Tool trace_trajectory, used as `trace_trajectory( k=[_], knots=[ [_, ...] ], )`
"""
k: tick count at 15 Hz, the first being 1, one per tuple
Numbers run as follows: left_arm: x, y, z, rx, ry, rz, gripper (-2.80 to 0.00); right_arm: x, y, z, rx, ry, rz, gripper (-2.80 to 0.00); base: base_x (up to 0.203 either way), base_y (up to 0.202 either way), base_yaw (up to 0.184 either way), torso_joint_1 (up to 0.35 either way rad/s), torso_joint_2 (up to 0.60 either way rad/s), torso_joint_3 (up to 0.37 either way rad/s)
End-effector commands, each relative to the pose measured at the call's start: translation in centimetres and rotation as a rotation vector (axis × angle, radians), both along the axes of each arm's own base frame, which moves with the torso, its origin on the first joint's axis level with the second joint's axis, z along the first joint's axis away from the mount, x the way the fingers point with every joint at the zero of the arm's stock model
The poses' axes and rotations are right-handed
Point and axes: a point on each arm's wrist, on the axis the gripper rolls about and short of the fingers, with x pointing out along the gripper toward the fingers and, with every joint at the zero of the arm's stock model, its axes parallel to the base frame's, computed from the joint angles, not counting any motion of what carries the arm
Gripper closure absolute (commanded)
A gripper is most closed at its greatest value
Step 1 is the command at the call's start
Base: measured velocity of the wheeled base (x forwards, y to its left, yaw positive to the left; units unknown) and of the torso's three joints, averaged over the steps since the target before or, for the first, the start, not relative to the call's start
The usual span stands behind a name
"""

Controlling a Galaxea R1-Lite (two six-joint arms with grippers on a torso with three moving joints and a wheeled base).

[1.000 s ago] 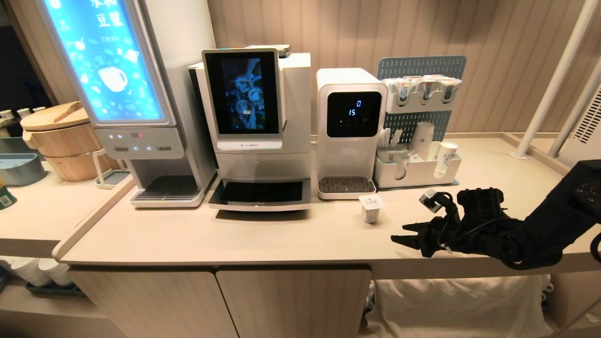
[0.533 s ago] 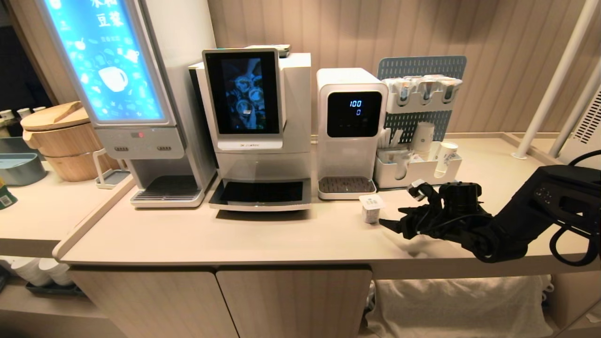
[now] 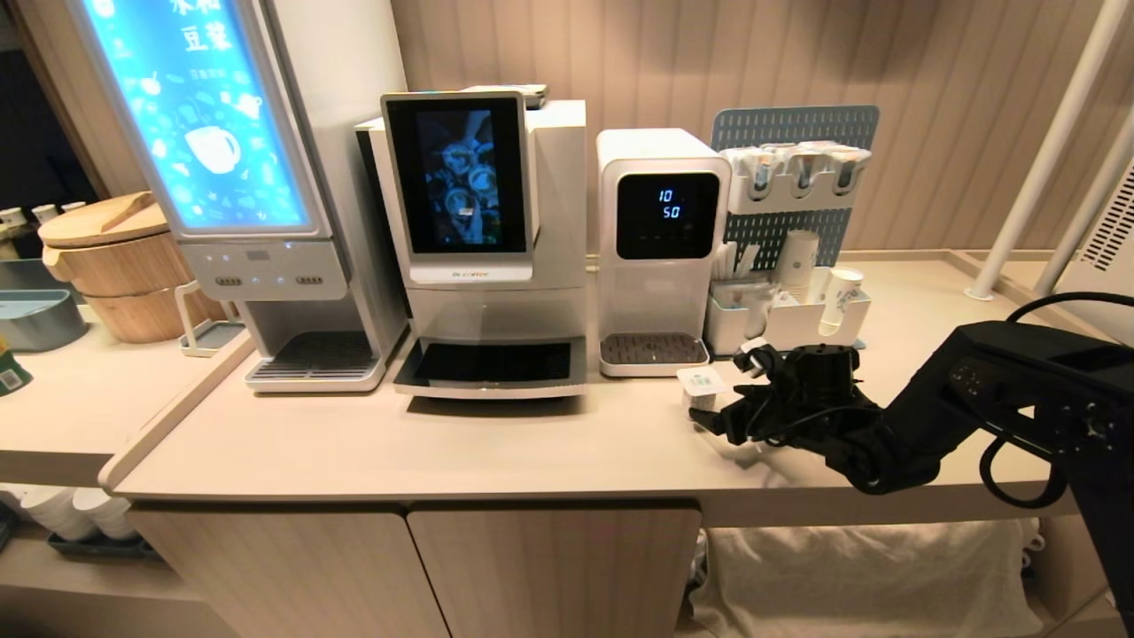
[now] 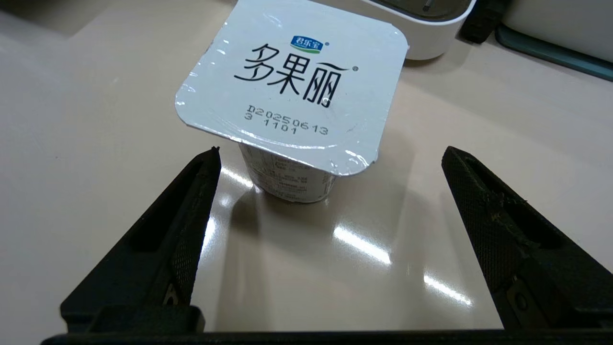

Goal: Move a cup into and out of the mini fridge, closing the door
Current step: Put the yoghurt in the freezer

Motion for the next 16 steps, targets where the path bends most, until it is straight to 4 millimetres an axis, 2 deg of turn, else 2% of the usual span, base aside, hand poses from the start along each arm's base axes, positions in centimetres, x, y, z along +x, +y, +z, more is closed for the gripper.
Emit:
trace_trajectory(
  k=[1,5,9,10,16],
  knots=[
    [0.0,0.0,0.0,-0.001,0.003,0.002,0.00,0.1,1.0,-0.1,-0.008,-0.038,-0.010,-2.80,0.000,0.000,0.000,0.000,0.00,0.000],
    [0.0,0.0,0.0,-0.007,0.002,0.003,0.00,0.9,2.5,-0.8,-0.027,-0.104,-0.068,-2.80,0.000,0.000,0.000,0.000,0.00,0.000],
    [0.0,0.0,0.0,-0.007,0.003,0.003,0.00,1.3,2.6,-0.9,-0.027,-0.113,-0.074,-2.80,0.000,0.000,0.000,0.000,0.00,0.000],
    [0.0,0.0,0.0,-0.007,0.003,0.003,0.00,1.4,2.6,-0.8,-0.031,-0.119,-0.088,0.00,0.000,0.000,0.000,0.000,0.00,0.000],
    [0.0,0.0,0.0,-0.007,0.003,0.004,0.00,1.4,2.6,-0.8,-0.030,-0.117,-0.089,0.00,0.000,0.000,0.000,0.000,0.00,0.000]
  ],
)
